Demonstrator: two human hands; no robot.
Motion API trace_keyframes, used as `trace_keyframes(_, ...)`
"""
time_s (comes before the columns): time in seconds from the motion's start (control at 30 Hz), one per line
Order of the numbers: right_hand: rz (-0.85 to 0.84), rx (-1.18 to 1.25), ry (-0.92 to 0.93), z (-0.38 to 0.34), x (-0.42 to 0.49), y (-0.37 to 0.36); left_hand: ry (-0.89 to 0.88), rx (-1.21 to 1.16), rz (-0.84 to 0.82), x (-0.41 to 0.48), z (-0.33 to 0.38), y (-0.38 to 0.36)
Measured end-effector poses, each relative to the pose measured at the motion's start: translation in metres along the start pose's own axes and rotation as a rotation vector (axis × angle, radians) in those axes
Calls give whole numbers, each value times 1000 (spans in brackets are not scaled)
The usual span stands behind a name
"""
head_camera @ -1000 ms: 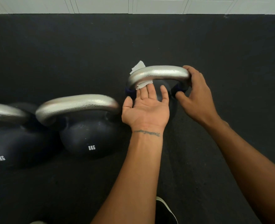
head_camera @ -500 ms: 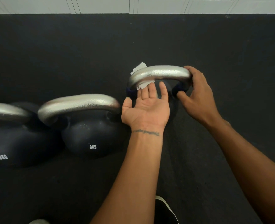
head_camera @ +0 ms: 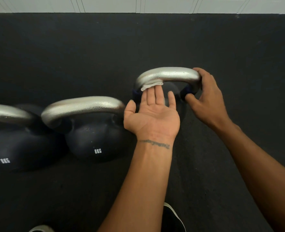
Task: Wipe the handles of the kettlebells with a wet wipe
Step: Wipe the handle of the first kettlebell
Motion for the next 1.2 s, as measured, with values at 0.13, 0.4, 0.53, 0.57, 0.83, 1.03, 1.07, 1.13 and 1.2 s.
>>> trace_keyframes(0.13,-5,6,-13,-1,-1,0,-154,323,12,-9,3,-12)
trace_keyframes(0.4,1,-1,-19,-2,-1,0,-406,960,50,-11,-5,-13)
trace_keyframes(0.53,5,10,-22,-2,0,-1,-378,1226,-2,-14,-4,-5)
trace_keyframes(0.57,6,11,-24,-2,-1,-1,-396,1298,-7,-13,-3,-3)
trace_keyframes(0.83,13,16,-33,-3,-1,-2,-510,1775,-123,0,15,0)
trace_keyframes(1.03,15,20,-33,-2,-1,-4,-472,2049,-20,22,37,-30)
trace_keyframes(1.07,17,22,-36,-2,-1,-4,-458,2111,-2,24,39,-37)
trace_keyframes(1.13,25,26,-36,-3,-1,-4,-412,2145,-13,36,49,-51)
trace_keyframes(1.2,29,24,-34,-3,-2,-4,-298,2122,-74,52,63,-66)
Point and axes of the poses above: each hand's wrist, its own x-axis towards the middle knuckle, its own y-axis out of the back of the hand, z = x × y, the point moved 2 cm from there along x, towards the middle knuckle, and after that the axes turned 5 degrees about -x, right-handed, at the moved point
